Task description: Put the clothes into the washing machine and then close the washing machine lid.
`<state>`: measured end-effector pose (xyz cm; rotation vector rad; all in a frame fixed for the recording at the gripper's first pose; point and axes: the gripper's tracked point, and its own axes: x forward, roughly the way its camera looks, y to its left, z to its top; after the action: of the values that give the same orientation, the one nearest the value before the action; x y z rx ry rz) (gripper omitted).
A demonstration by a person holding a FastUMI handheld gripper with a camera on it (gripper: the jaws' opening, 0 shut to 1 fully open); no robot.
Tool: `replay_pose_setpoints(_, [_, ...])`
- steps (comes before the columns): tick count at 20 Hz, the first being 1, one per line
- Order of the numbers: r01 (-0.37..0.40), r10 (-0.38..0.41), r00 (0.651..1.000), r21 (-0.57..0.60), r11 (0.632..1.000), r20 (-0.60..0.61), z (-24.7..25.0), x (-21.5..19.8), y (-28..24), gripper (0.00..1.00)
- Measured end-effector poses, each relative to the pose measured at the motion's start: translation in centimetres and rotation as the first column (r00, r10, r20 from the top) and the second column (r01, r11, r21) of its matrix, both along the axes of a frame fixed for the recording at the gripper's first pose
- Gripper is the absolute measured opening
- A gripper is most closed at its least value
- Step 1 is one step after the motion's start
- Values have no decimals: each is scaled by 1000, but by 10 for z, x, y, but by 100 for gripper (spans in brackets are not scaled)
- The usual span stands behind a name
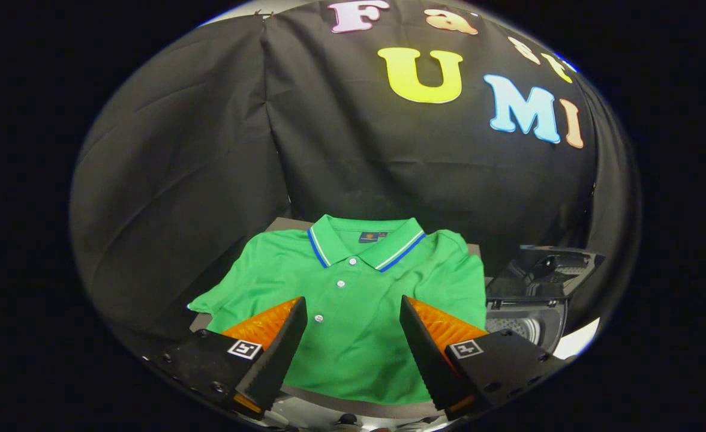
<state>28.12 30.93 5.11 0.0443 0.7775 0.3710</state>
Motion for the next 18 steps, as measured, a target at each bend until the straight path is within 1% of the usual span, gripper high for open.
replay_pose_setpoints(8, [39, -44, 995, -55, 998, -91, -31, 12, 21, 97])
replay_pose_setpoints(14, [41, -53, 987, -82, 996, -151, -56, 9, 24, 97])
replay_pose_setpoints(17, [39, -53, 989, -106, 994, -136, -64, 13, 23, 98])
replay_pose_setpoints(18, [27, -42, 991, -124, 992, -124, -63, 11, 23, 95])
